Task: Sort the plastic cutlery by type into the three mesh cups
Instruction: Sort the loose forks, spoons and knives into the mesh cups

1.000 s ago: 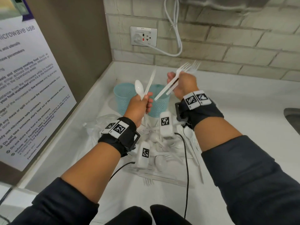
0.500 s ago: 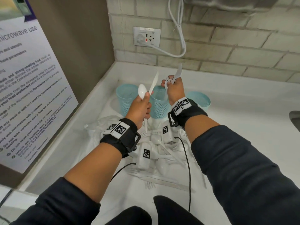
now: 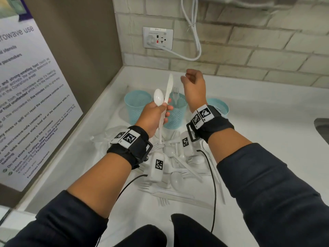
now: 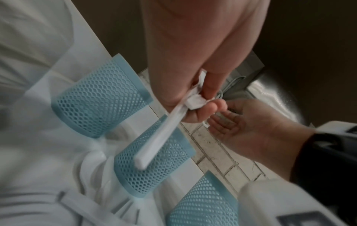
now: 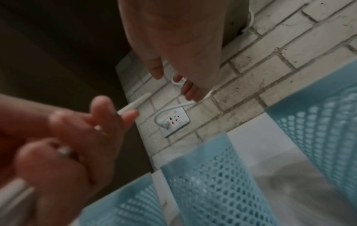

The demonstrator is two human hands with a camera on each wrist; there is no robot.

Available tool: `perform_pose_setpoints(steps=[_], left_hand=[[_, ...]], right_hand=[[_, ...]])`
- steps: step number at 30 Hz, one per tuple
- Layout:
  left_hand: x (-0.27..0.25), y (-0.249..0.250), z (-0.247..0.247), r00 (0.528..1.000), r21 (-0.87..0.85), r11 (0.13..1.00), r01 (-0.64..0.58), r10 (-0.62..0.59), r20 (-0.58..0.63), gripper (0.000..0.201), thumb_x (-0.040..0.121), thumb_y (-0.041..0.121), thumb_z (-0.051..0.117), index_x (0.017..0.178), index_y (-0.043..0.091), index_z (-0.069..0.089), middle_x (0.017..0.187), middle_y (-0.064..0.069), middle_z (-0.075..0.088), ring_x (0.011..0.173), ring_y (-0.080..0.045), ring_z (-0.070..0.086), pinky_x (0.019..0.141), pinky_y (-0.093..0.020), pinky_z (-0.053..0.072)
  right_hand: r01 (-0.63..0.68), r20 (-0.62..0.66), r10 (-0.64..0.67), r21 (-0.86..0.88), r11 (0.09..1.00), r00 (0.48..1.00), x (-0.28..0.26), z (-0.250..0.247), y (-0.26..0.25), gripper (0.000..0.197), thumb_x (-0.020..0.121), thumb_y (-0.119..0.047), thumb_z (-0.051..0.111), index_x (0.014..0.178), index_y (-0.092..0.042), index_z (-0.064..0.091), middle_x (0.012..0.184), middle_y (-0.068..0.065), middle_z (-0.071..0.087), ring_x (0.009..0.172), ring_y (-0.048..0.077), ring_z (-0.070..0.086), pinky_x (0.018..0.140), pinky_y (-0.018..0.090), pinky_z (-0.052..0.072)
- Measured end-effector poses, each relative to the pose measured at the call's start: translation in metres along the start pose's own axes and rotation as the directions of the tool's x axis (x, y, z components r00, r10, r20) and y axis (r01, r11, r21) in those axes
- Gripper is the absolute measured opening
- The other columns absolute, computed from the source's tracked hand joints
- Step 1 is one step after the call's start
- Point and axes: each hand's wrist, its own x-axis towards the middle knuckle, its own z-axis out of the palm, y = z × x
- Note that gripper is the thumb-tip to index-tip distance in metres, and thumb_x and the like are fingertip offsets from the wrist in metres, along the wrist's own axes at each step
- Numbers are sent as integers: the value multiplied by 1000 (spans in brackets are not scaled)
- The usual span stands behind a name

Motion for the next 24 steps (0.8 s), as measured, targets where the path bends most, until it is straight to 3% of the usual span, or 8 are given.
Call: perform_pose_setpoints(steps=[4, 7, 9, 13, 19, 21, 24], left_hand=[[-2, 3, 3, 995, -60, 998, 4, 3, 101, 20, 98, 9, 42, 108, 11, 59, 80, 1, 61, 60, -5, 51, 55, -14, 45], [-2, 2, 4, 991, -85, 996, 20, -8, 137, 19, 97, 9, 44, 109, 9, 59, 74, 4, 68, 57, -3, 58, 55, -15, 48], [-3, 3, 5, 987, -80, 996, 30, -17, 161, 20, 97, 10, 45, 112, 8, 57, 73, 4, 70, 56, -2, 60, 55, -15, 50], [-6, 4, 7, 977, -33, 999, 34, -27, 212, 24, 98, 12, 42, 117, 7, 55, 86, -3, 66, 58, -2, 62, 56, -14, 51], [-10, 4, 10, 979, 21, 998, 53, -56, 198, 24, 101, 21, 36, 114, 13, 55, 90, -3, 66, 60, -3, 64, 56, -16, 52], [-11, 5, 10, 982, 45, 997, 60, -67, 177, 25, 102, 24, 34, 113, 14, 55, 88, -2, 66, 58, -3, 63, 55, -16, 51], [-13, 4, 10, 991, 87, 993, 75, -84, 107, 27, 102, 27, 33, 111, 13, 54, 82, -1, 64, 56, -5, 58, 52, -15, 48]], right_hand=[[-86, 127, 69, 135, 987, 989, -7, -6, -18, 20, 95, -22, 50, 111, -12, 57, 106, 6, 62, 99, 16, 59, 94, 31, 45], [-257, 337, 158, 272, 927, 928, -14, -16, -24, 35, 96, -25, 49, 129, -12, 45, 106, 13, 64, 92, 20, 64, 83, 31, 53], [-275, 420, 169, 208, 939, 892, -19, -22, -24, 45, 96, -20, 50, 139, -18, 35, 103, 11, 66, 86, 19, 66, 73, 27, 55], [-249, 420, 173, 131, 960, 891, -23, -31, -19, 40, 96, -7, 46, 135, -13, 41, 92, 8, 68, 77, 16, 67, 65, 23, 55], [-247, 398, 196, 80, 966, 896, -25, -36, -16, 27, 93, -4, 50, 118, -12, 51, 90, 5, 69, 77, 13, 66, 69, 22, 53], [-229, 382, 206, 16, 973, 901, -25, -35, -13, 23, 91, -4, 52, 112, -14, 52, 88, 1, 70, 73, 10, 63, 68, 22, 49], [-182, 312, 201, -91, 979, 928, -21, -29, -14, 26, 89, -4, 52, 113, -14, 51, 82, -4, 69, 62, 6, 52, 58, 20, 38]])
